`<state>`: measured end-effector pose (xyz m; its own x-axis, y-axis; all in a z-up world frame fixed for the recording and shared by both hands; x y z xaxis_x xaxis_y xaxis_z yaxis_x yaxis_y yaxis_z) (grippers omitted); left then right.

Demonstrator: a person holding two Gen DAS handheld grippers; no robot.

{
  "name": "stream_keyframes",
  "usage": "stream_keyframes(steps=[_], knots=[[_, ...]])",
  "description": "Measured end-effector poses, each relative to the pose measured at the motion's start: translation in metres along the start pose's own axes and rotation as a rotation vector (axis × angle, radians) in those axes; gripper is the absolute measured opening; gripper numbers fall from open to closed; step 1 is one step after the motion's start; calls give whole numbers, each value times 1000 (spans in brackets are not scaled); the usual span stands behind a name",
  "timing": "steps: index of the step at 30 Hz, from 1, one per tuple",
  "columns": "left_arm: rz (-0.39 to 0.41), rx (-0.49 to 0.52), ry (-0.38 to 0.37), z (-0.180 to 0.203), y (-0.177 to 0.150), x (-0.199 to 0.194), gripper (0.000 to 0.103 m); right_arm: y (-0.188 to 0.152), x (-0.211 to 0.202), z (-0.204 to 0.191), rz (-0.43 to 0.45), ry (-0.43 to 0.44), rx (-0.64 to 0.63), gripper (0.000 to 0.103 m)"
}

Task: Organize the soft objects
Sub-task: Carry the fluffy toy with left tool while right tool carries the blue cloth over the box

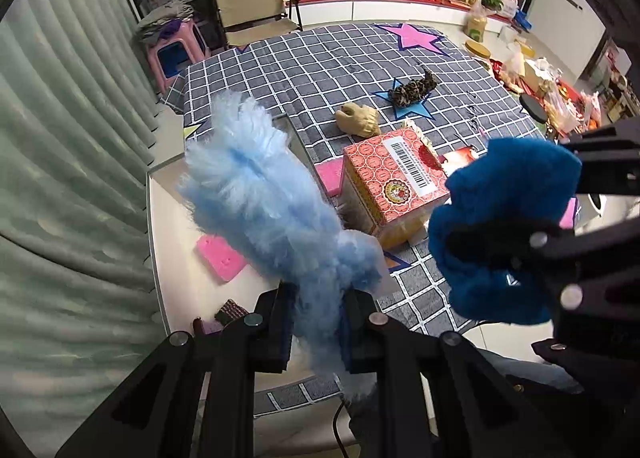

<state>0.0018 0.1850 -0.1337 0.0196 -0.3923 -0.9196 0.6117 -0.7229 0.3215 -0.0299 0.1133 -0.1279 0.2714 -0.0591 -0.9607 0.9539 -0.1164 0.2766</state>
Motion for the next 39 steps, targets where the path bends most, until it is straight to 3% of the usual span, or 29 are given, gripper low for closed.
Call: stream_keyframes(steps=[22, 33, 39], knots=[[53, -104, 59, -24, -11, -11, 20, 6, -4, -10, 10, 0, -51, 28], [16, -193, 140, -53, -28, -5, 20, 30, 2, -31, 20, 41, -99, 28], [-27, -209, 144, -59, -41, 5, 20, 33, 12, -46, 3, 62, -141, 28]])
Point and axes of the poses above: each gripper's, at about its wrist camera, not at the fingertips, and x roughly the way its jaws point, z to its right, y to its top, the point moved 4 cm from there along x, roughly the way its jaws point, and after that the axes turned 13 degrees about -y, right-handed, at the moved point
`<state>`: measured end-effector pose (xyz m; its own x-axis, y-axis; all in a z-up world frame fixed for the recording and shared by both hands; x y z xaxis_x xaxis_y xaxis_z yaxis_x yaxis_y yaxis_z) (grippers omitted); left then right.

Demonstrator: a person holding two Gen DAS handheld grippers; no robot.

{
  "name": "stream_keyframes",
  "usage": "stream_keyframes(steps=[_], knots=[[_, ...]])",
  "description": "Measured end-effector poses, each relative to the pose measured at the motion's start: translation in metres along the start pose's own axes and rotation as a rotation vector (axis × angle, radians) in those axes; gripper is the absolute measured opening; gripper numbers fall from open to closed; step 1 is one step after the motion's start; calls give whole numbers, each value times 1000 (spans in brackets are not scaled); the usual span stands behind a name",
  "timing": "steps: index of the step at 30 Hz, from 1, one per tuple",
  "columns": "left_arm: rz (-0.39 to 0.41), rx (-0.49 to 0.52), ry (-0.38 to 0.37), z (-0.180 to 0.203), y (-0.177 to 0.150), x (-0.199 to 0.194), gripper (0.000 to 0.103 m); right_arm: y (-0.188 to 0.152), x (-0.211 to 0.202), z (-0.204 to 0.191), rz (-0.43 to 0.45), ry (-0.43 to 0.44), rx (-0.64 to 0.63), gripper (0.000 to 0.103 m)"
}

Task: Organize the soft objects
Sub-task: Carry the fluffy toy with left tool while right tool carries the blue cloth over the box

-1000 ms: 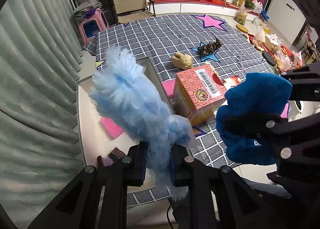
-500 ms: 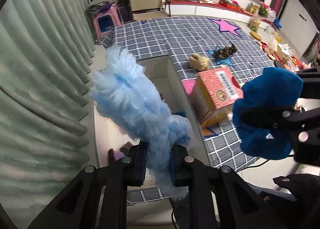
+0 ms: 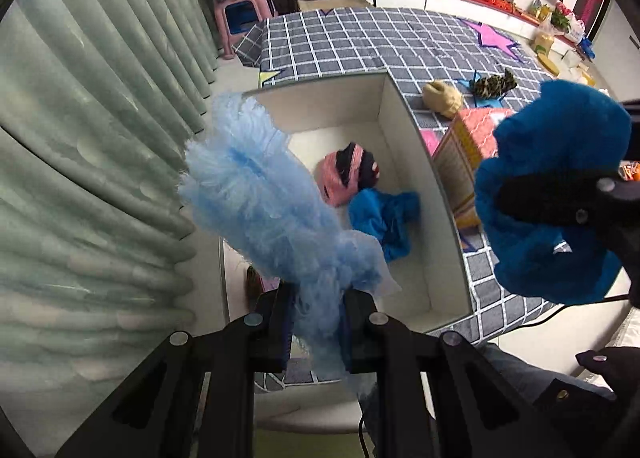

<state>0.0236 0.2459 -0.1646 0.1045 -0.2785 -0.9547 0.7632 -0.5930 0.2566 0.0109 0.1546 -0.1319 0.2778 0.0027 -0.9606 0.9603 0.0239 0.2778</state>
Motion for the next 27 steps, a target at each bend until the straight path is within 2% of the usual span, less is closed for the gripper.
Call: stream_keyframes(steps=[7, 27], knots=[[-39, -13, 11, -3, -4, 10, 20, 8, 13, -9, -18, 25, -2, 28], [-69, -14, 2, -4, 0, 23, 20, 17, 29, -11, -52, 34, -4, 28]])
Point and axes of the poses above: each gripper's, at about its wrist camera, not at the fingertips, and x roughly the way its jaws point, z to its right, y to its top, the point moved 4 cm from there along x, roughly the way its jaws point, and after that the axes turned 13 degrees about -y, right-handed, at the moved point
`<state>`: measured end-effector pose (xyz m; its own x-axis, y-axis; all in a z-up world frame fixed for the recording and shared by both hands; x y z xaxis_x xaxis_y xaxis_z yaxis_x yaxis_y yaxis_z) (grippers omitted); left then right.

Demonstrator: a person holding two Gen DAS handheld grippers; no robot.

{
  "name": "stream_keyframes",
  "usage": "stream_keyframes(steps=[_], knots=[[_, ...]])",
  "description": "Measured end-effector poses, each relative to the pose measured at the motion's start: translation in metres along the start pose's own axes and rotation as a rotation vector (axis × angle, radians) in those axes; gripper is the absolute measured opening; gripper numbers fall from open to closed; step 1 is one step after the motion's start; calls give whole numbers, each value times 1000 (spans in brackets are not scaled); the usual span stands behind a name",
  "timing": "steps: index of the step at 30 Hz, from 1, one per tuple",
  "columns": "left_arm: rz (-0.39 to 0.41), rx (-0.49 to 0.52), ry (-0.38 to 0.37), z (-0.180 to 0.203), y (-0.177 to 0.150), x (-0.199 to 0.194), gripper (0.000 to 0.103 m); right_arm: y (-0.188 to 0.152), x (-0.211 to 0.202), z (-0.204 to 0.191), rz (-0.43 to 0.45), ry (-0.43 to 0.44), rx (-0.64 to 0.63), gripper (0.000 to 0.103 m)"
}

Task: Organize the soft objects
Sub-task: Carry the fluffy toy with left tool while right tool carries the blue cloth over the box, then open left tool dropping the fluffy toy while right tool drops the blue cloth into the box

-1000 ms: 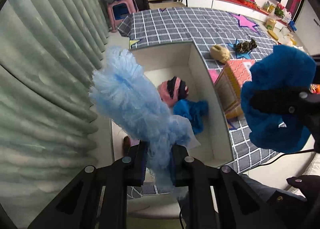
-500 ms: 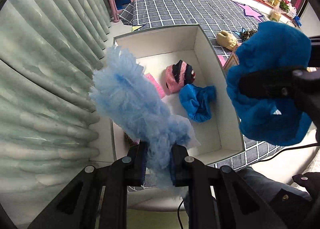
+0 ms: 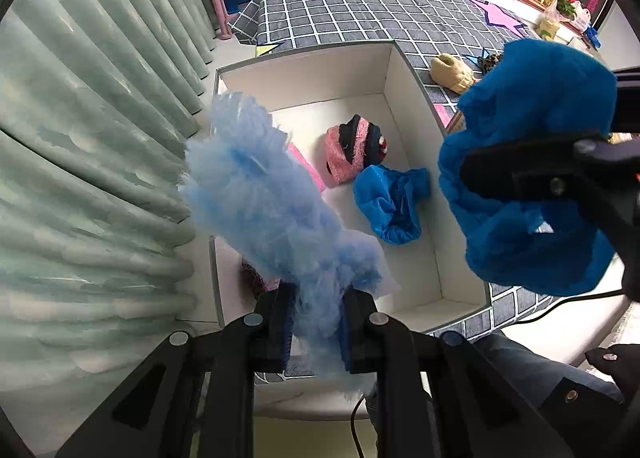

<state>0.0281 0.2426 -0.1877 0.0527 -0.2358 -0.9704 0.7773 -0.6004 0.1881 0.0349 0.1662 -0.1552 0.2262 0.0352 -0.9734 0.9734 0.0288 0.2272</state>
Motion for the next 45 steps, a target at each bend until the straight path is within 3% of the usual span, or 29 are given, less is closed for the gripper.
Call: stream_keyframes(steps=[35, 38, 39, 40, 41, 42, 43, 45], knots=[[-47, -28, -17, -10, 7, 21, 20, 24, 36, -5, -50, -27, -52, 28], [-24, -23, -34, -8, 9, 18, 29, 25, 40, -5, -54, -23, -58, 28], [-11, -19, -39, -8, 9, 16, 38, 26, 42, -5, -58, -23, -61, 31], [-2, -20, -41, -8, 9, 15, 46, 26, 44, -5, -61, -21, -61, 40], [14, -22, -52, -9, 10, 12, 65, 27, 45, -4, -61, -23, -60, 49], [29, -23, -56, -9, 10, 9, 80, 28, 45, -2, -61, -25, -59, 71], [44, -18, -45, -10, 11, 7, 83, 28, 45, 0, -57, -25, -53, 85], [44, -11, -23, -10, 12, 6, 84, 31, 41, 5, -39, -21, -32, 85]])
Point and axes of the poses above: each gripper's, at about its wrist camera, not at the fingertips, and x roughly the way its jaws point, z to its right, y to its top, the point moved 4 cm from there along x, roughly the way its jaws point, and after that the axes turned 13 degrees about -y, right-handed, at the moved point
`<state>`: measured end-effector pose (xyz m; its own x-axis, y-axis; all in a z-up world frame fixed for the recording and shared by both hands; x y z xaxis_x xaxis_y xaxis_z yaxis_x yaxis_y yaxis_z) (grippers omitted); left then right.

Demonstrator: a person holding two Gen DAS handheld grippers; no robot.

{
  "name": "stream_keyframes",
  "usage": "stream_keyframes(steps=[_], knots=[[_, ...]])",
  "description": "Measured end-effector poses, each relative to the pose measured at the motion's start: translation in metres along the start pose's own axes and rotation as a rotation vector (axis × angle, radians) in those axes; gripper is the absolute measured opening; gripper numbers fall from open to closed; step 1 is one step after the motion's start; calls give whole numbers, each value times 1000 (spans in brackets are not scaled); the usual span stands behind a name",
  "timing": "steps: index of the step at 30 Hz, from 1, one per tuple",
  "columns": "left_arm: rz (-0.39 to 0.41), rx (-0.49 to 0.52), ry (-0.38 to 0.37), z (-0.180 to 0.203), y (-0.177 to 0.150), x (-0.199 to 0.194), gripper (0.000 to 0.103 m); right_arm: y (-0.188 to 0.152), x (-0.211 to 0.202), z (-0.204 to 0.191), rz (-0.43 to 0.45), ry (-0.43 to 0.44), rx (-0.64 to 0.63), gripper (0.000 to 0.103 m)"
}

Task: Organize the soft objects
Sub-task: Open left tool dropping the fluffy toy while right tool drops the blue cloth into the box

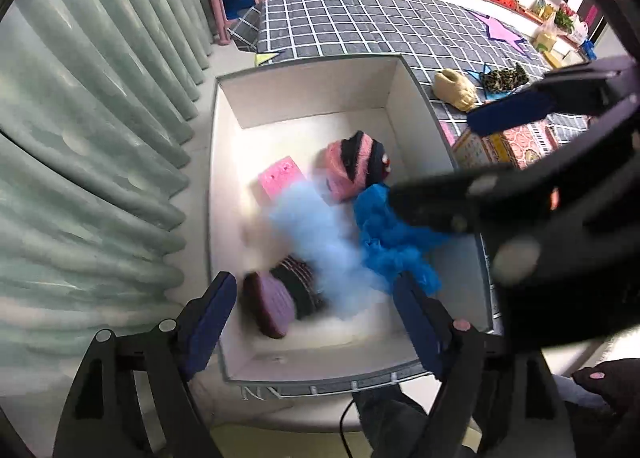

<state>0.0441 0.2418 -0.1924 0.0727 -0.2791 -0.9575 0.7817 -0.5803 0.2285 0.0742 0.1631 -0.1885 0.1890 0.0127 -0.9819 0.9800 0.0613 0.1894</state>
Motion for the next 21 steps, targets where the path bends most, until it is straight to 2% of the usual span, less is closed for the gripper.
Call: stream_keyframes(steps=[3, 5, 6, 8, 11, 15, 21], knots=[[-26, -36, 37, -7, 3, 1, 88, 3, -6, 8, 9, -30, 24, 85], [-26, -69, 27, -10, 3, -1, 89, 4, -13, 16, 7, -34, 59, 88], [-27, -88, 16, -12, 4, -2, 89, 5, -17, 22, 3, -67, 79, 103], [-45, -103, 20, -13, 6, -3, 89, 4, -22, 29, 2, -123, 89, 103], [-51, -109, 12, -11, 9, -3, 89, 2, -35, 38, 16, -106, 127, 103], [-57, -115, 14, -9, 12, -5, 89, 3, -45, 42, 25, -147, 121, 103], [-36, -105, 74, -8, 17, -10, 89, 1, -52, 45, 40, -162, 127, 103]])
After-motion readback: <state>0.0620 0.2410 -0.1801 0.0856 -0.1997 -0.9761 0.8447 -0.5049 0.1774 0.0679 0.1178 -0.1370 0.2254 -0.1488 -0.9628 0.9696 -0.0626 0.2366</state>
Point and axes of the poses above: each gripper's, at about its wrist camera, not at the fingertips, and x roughly the way its jaws point, z to its right, y to its top, the point moved 4 cm from there along x, roughly the way its jaws point, and after that the axes turned 13 degrees about -y, right-handed, at the moved point
